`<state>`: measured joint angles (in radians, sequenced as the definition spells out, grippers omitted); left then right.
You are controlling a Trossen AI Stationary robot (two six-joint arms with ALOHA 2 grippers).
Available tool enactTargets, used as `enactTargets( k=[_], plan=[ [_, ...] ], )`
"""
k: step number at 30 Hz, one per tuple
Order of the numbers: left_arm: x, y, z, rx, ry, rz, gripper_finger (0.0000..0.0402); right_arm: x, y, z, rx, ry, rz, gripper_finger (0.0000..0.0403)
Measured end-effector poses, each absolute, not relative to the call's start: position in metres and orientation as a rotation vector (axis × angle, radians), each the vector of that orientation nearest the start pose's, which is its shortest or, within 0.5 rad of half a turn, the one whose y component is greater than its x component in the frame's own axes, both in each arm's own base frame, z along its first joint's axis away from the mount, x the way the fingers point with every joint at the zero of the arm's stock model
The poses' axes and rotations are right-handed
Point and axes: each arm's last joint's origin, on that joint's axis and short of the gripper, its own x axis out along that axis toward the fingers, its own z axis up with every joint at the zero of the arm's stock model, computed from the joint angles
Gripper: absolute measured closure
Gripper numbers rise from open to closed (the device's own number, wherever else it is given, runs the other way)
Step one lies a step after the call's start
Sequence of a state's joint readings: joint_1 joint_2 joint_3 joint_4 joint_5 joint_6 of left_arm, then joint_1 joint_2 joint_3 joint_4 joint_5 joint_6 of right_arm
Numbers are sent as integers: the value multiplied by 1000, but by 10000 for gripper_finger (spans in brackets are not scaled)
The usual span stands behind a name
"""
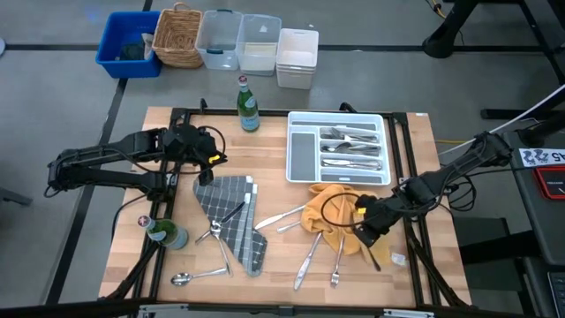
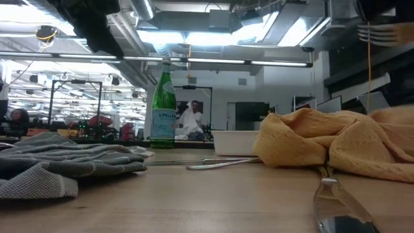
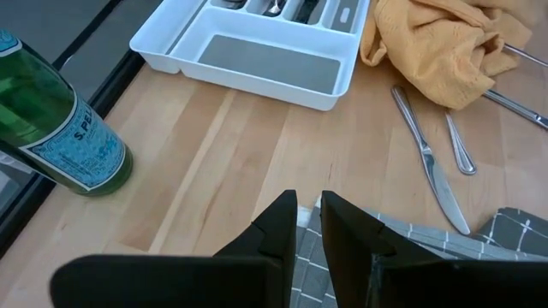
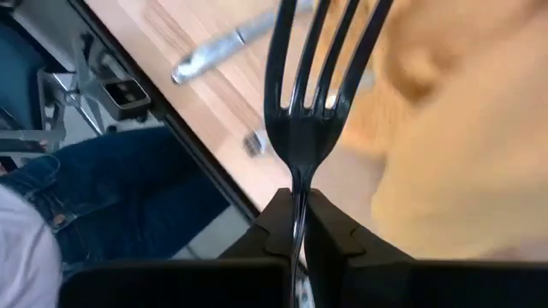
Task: Sort silverware
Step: Put the silver fork into the cutlery tray
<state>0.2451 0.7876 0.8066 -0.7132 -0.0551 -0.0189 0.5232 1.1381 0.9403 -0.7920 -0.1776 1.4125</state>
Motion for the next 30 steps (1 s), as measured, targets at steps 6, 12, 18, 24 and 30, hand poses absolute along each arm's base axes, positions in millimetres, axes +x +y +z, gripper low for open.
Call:
enactTargets(
  k=[6, 12, 18, 24, 30],
  plan=[
    [147, 38, 293, -84, 690, 295, 357, 187, 104, 275, 866, 1009, -292, 386],
    [150, 39, 298, -81, 637, 297, 357, 188, 75, 272, 551, 843, -558, 386],
    [154, 40, 303, -80, 567, 299, 357, 195, 27, 271, 215, 867, -727, 386],
    [154, 40, 304, -104, 550, 307, 357, 198, -34, 273, -91, 1033, -744, 386],
    [154, 40, 304, -225, 531, 342, 357, 194, -99, 277, -240, 1091, -631, 386]
  ],
)
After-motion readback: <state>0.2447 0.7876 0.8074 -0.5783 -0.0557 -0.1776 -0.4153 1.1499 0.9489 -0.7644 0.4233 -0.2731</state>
